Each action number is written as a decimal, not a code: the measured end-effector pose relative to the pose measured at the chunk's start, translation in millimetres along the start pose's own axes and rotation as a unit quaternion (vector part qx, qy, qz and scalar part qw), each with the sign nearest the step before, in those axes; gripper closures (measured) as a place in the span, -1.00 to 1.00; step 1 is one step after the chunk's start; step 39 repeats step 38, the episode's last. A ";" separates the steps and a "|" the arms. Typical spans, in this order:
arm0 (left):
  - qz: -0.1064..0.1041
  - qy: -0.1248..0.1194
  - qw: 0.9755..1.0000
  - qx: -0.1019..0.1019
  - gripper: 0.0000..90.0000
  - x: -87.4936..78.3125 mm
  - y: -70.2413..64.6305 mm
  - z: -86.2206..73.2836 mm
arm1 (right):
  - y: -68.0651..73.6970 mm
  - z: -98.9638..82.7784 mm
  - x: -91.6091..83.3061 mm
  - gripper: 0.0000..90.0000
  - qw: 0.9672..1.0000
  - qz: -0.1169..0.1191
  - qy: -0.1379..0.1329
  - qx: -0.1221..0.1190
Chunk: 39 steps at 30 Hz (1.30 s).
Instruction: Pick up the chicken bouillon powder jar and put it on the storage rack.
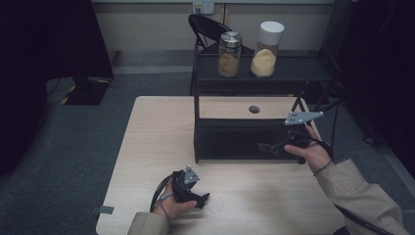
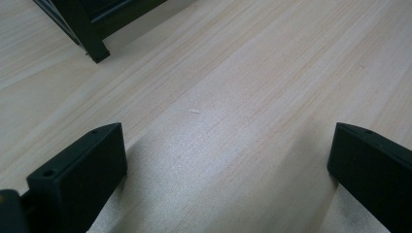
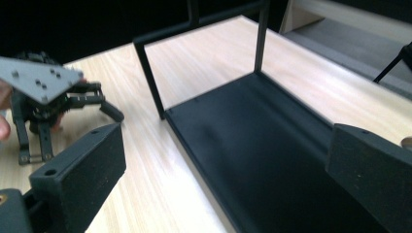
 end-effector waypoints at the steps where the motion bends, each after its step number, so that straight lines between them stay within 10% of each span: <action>1: 0.000 0.000 1.000 0.000 -1.00 0.0 0.0 0.0 | -0.3 -2.2 1.8 -1.00 1.000 -0.001 0.003 -0.001; 39: 0.000 0.000 1.000 0.000 -1.00 0.0 0.1 0.0 | 3.0 -96.4 42.1 -1.00 0.999 0.000 0.052 -0.002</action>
Point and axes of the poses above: each handheld gripper's, and its own axes: x roughly forward along the jaws, z roughly out of its top, y roughly to its left, the point moved 3 cm from there along x, roughly forward along the jaws, and after that the axes turned 15 degrees about x, right-handed, at the moved point
